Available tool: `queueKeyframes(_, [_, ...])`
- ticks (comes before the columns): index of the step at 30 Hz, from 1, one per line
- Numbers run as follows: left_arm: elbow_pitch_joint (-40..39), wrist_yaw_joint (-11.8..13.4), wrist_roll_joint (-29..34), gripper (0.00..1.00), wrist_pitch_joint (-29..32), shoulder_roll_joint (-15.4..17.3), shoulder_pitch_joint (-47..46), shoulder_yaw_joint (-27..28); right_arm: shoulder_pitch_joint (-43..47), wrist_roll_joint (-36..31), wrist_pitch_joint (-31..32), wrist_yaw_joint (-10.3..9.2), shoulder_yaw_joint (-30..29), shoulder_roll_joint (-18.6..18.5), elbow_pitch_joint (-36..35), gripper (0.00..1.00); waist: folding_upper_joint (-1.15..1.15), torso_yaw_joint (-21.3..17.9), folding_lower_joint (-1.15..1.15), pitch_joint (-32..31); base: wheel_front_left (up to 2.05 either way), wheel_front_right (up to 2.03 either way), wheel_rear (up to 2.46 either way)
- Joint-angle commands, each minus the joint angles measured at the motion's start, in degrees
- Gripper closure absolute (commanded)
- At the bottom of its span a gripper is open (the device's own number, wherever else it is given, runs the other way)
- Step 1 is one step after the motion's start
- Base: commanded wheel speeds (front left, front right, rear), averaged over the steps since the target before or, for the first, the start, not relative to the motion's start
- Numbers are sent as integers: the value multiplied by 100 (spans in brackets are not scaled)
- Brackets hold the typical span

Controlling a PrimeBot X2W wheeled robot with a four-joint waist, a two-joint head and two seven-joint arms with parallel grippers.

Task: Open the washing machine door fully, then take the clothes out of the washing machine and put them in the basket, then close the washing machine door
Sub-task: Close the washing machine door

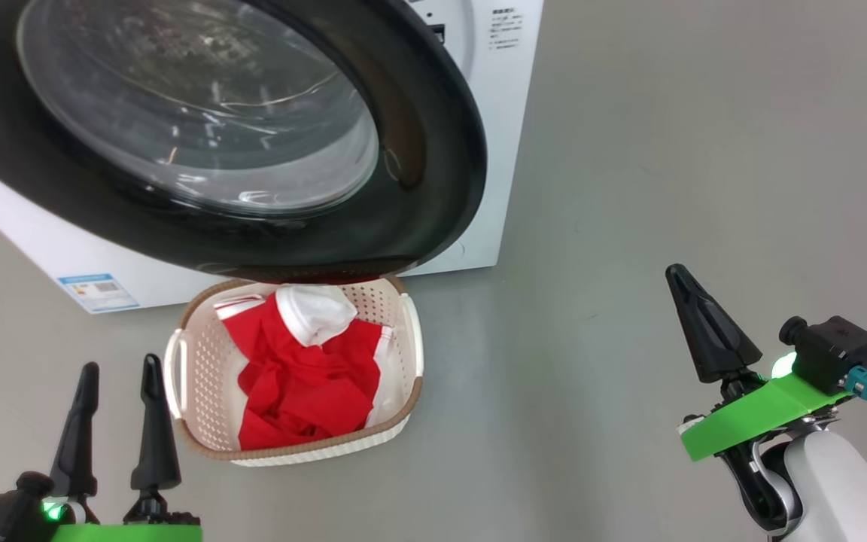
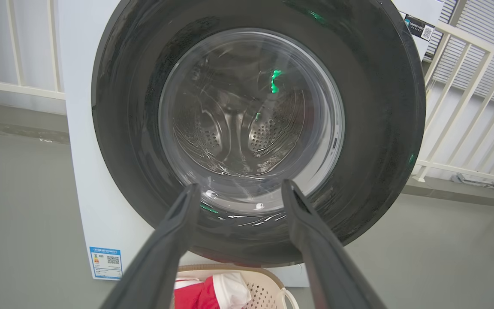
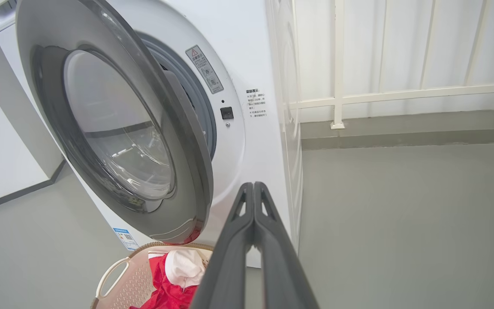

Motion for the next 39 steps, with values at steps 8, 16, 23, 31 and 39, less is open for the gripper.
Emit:
queueKeyframes(8, [-145, -12, -59, 0, -53, 58, -164, 127, -369, -26, -27, 9, 181, -116, -322, 100, 0, 361, 0, 52, 0, 0, 0])
queueKeyframes(16, [-160, -9, -98, 0, -53, 58, -223, 17, -801, 51, -27, 9, 632, -186, -343, 100, 0, 750, 0, 163, 0, 0, 0])
queueKeyframes(23, [-170, -12, -117, 0, -53, 58, -330, -58, -1307, 265, -27, 9, 1145, -324, -105, 100, 0, 992, 0, 379, 0, 0, 0])
queueKeyframes(31, [-179, -20, -153, 0, -53, 58, -518, -184, -1855, 388, -27, 9, 1561, -573, 394, 100, 0, 1241, 0, 766, 0, 0, 0])
queueKeyframes(39, [-147, -29, -190, 0, -53, 58, -777, -263, -2547, 476, -27, 9, 1805, -841, 871, 100, 0, 1476, 0, 1197, 0, 0, 0])
